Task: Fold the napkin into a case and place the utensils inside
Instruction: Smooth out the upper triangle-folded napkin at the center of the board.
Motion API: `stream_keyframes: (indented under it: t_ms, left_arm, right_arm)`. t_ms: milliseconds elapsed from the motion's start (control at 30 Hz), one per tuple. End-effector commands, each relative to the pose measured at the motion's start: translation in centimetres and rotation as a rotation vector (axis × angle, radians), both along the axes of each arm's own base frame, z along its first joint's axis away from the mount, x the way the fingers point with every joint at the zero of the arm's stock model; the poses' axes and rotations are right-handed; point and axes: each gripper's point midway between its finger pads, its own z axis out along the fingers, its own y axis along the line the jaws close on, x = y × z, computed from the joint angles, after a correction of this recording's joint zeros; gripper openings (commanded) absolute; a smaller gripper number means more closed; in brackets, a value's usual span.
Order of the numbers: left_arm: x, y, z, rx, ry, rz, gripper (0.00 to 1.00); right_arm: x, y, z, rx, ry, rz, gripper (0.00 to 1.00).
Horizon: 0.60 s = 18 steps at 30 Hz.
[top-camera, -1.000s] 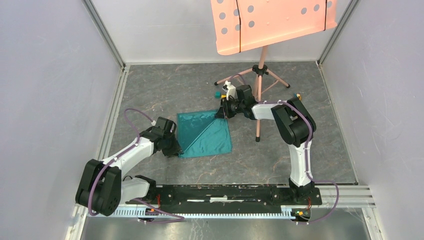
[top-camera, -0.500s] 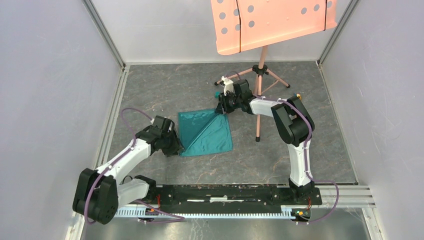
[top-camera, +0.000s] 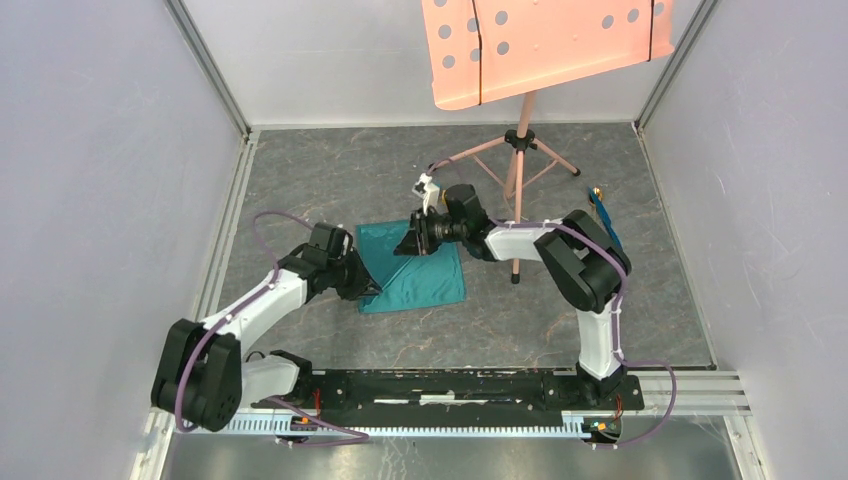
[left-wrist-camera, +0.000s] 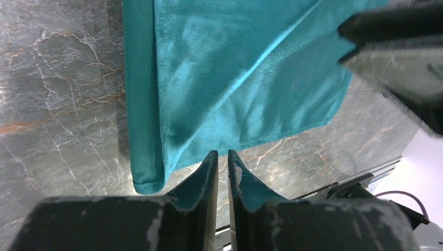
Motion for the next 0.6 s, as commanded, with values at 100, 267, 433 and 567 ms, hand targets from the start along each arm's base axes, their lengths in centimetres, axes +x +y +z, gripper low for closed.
stream_keyframes:
  t_ms: [100, 267, 433, 567]
  left_arm:
    - [1.4, -0.3, -1.5, -0.024, -0.020, 0.040, 0.17]
    - [0.5, 1.4, -3.3, 0.057, 0.002, 0.080, 0.18]
    - [-0.8, 2.6, -5.3, 0.103, 0.057, 0.104, 0.17]
    - [-1.4, 2.8, -5.9, 0.102, 0.067, 0.108, 0.17]
  right_arm:
    - [-3.3, 2.6, -0.8, 0.160, 0.121, 0.108, 0.31]
    - [-3.1, 2.5, -2.8, 0.130, 0.123, 0.098, 0.42]
    - [-1.8, 1.7, -4.6, 0.096, 0.124, 0.061, 0.46]
    - [-0.1, 0.1, -5.6, 0.054, 0.115, 0.019, 0.48]
